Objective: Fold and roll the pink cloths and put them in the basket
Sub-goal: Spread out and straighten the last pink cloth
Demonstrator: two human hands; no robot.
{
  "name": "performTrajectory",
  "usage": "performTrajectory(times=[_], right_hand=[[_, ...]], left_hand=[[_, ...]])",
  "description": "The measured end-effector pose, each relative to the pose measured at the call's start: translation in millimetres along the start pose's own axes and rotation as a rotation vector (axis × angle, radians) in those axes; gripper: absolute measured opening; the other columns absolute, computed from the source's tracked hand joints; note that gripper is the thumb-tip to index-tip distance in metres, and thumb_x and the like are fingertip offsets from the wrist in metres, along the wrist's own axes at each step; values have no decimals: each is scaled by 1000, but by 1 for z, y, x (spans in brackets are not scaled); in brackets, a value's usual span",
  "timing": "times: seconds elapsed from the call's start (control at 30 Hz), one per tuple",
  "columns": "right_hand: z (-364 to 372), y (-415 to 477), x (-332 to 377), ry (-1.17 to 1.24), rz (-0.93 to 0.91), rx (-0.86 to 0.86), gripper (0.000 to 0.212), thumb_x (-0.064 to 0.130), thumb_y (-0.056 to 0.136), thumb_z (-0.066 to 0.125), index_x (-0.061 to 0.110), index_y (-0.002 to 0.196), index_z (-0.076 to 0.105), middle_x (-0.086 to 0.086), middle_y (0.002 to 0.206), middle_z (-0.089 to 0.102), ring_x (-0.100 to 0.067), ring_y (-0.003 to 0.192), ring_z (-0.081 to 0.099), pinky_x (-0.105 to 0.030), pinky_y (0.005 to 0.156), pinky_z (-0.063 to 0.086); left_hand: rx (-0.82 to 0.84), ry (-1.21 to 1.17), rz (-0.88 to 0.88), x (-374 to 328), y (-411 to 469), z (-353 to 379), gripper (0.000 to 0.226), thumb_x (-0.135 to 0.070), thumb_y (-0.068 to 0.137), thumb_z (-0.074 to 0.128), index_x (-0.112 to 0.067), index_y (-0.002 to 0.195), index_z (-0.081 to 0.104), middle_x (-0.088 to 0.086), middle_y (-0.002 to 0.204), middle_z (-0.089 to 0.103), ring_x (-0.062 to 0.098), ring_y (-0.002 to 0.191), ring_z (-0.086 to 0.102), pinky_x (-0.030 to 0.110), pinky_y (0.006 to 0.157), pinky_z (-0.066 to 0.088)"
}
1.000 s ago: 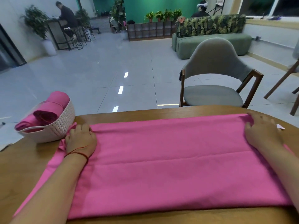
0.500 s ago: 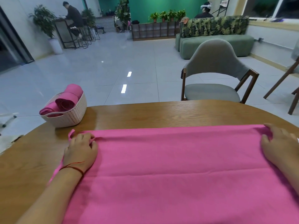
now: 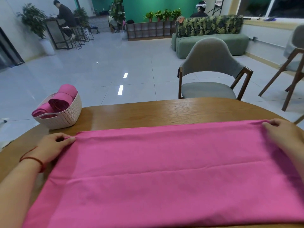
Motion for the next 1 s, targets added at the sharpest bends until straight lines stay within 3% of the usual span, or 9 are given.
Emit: performTrajectory(times=[0.2,0.37,0.53,0.63,0.73,0.8,0.9,1.0], right_hand=[[-12,-11,20,38,-38,-18,35,61,92,51,32,102,69,-5,120,72,-37,115,64,-58,96,54],[-8,1,15,85,-57,-64,32,54,97,50,31,109,68,-2,112,71,-34,110,65,-56,95,55],[0,47,-16,184,2,-135,23,62,93,44,46,95,60,-3,110,71,-33,106,67,-56,93,58],[-3,60,-15,180,7,-160,38,79,92,36,50,97,59,-3,108,71,-35,107,67,-47,83,60],[-4,41,8,56,-31,-111,33,60,95,42,35,106,60,-8,113,71,-39,110,65,-56,94,56],[-3,15,26,-58,-60,-95,36,54,98,41,27,111,61,-10,112,70,-41,105,64,-57,91,56],[3,7,29,-164,-82,-108,33,52,100,37,28,106,59,-12,107,69,-40,97,64,-58,86,57],[6,6,32,-190,-62,-96,29,49,102,38,29,105,57,-13,107,66,-41,99,62,-65,92,55]], left_hand=[[-156,-217,-51,4,-9,-9,18,-37,94,76,-20,98,80,-4,99,76,15,93,63,29,80,48],[-245,-165,-2,2,-6,-10,22,-38,101,66,-19,103,76,2,104,74,24,105,65,38,93,47],[-303,-121,14,-8,4,-20,25,-40,104,60,-19,96,69,3,92,71,29,92,64,44,87,49],[-248,-38,15,-21,22,-21,23,-35,105,60,-17,97,71,6,96,71,28,94,63,40,86,46],[-151,93,-1,-24,46,-3,23,-31,104,60,-13,101,72,15,107,72,34,104,65,43,92,47],[-127,216,-24,-16,52,20,23,-33,104,59,-14,102,71,19,113,72,38,107,65,43,92,48],[-178,303,-64,-2,47,39,23,-43,104,51,-25,96,62,17,113,71,39,102,65,44,86,50],[-212,317,-36,2,45,39,24,-45,104,50,-27,93,59,15,110,70,39,98,65,44,82,50]])
Point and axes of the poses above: each hand's wrist, its own y-axis towards the middle knuckle, its own z-axis out of the palm, x = y × z, the point moved 7 cm from there along y, towards the middle knuckle
